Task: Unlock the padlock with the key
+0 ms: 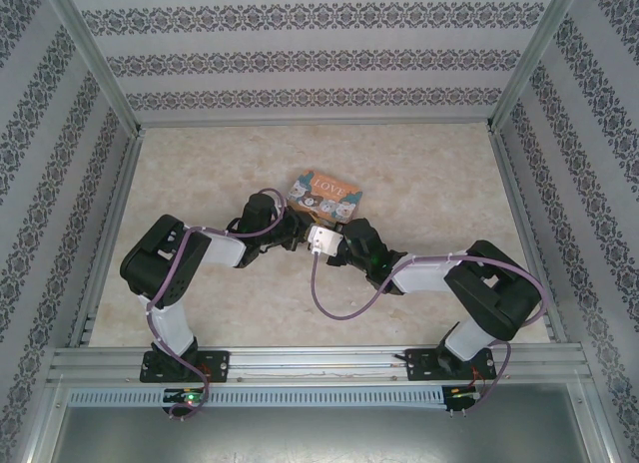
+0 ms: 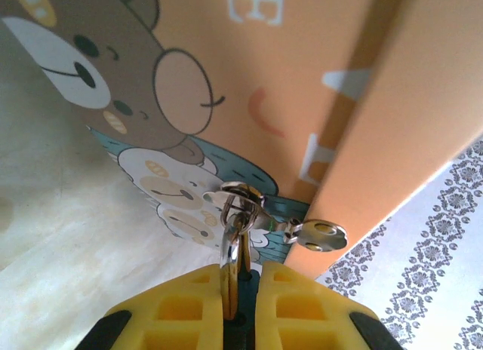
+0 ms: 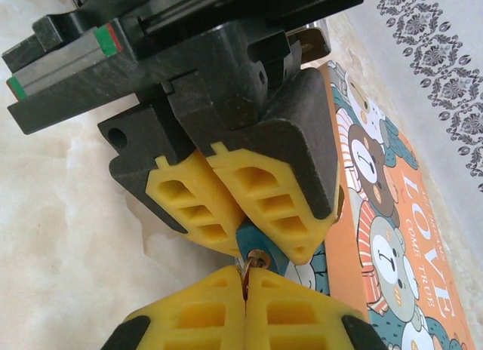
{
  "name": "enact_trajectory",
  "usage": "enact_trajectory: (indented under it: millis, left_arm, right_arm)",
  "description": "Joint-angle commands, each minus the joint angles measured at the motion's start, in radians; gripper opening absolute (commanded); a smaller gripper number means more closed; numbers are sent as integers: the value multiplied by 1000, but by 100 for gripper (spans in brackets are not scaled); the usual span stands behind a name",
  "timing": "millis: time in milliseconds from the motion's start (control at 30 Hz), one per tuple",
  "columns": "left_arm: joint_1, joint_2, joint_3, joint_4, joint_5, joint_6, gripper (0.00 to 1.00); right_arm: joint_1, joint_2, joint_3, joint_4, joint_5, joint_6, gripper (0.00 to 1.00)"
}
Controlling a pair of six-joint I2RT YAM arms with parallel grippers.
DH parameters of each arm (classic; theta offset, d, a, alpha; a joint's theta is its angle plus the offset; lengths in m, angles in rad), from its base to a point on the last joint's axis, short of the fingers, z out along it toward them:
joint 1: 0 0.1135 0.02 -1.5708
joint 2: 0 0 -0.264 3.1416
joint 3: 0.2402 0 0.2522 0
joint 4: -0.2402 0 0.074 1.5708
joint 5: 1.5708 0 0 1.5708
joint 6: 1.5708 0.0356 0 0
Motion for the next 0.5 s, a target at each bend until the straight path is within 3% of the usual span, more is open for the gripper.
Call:
enact_trajectory:
  millis: [0,267,467]
  left_arm:
    - [-15,0,12,62,35,-3,0]
    - [-15,1,10,60,34,-3,0]
    - [-19,2,13,56,29,2,0]
  right_arm:
    - [10,15,29,40,20,37,0]
    - [14,20,17,82,35,80,0]
    - [20,14,23,116,54,230,0]
